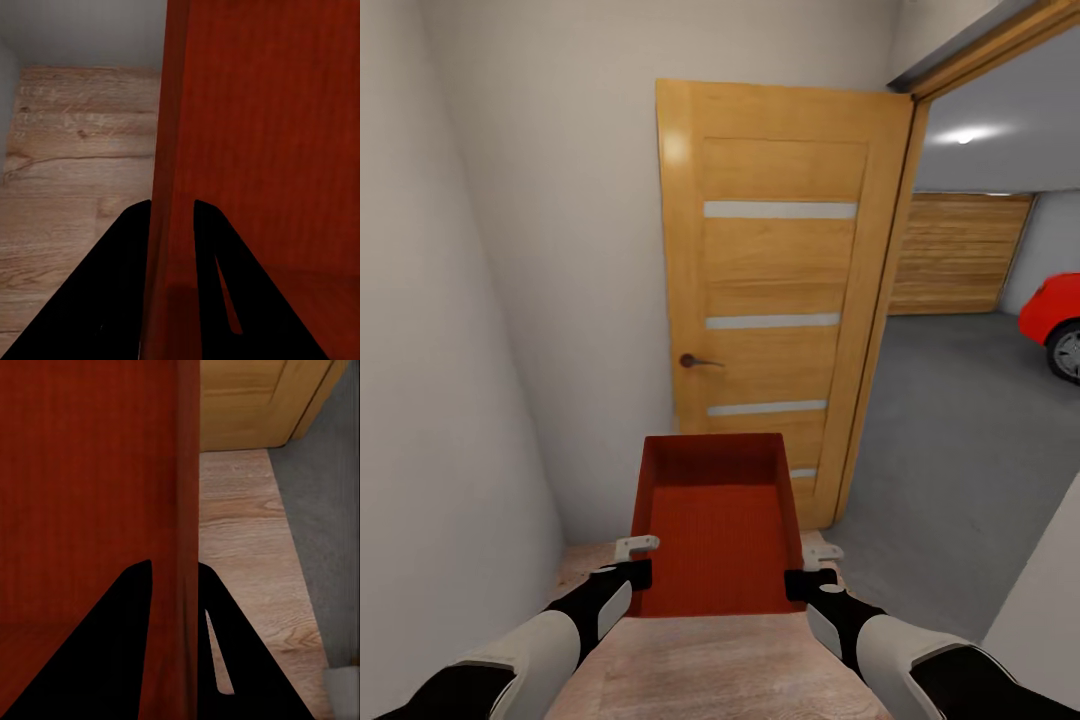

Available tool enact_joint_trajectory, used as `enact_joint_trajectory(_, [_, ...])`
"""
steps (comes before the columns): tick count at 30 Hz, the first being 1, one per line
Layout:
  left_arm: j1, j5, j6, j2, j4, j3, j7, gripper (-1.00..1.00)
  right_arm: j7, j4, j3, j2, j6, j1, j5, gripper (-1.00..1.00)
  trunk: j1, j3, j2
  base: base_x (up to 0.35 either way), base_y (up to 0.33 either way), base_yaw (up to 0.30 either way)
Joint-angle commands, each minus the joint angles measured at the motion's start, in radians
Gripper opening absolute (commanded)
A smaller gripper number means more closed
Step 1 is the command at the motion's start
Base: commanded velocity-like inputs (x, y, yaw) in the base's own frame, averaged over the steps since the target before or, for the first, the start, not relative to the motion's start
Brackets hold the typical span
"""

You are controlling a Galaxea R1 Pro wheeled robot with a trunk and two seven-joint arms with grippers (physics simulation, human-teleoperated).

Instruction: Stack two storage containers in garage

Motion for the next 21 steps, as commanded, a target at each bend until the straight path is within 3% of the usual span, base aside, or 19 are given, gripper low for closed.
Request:
enact_joint_trajectory(1, [0.000,-0.012,-0.044,0.039,-0.006,0.031,0.046,-1.00,0.011,0.002,-0.023,0.001,-0.002,0.000,-0.005,-1.00,0.000,0.000,-0.001,0.000,0.000,-0.240])
enact_joint_trajectory(21, [0.000,-0.015,-0.043,0.038,-0.003,0.031,0.046,-1.00,0.011,0.002,-0.023,0.001,-0.002,0.000,-0.005,-1.00,0.000,0.000,-0.001,0.012,0.008,-0.240])
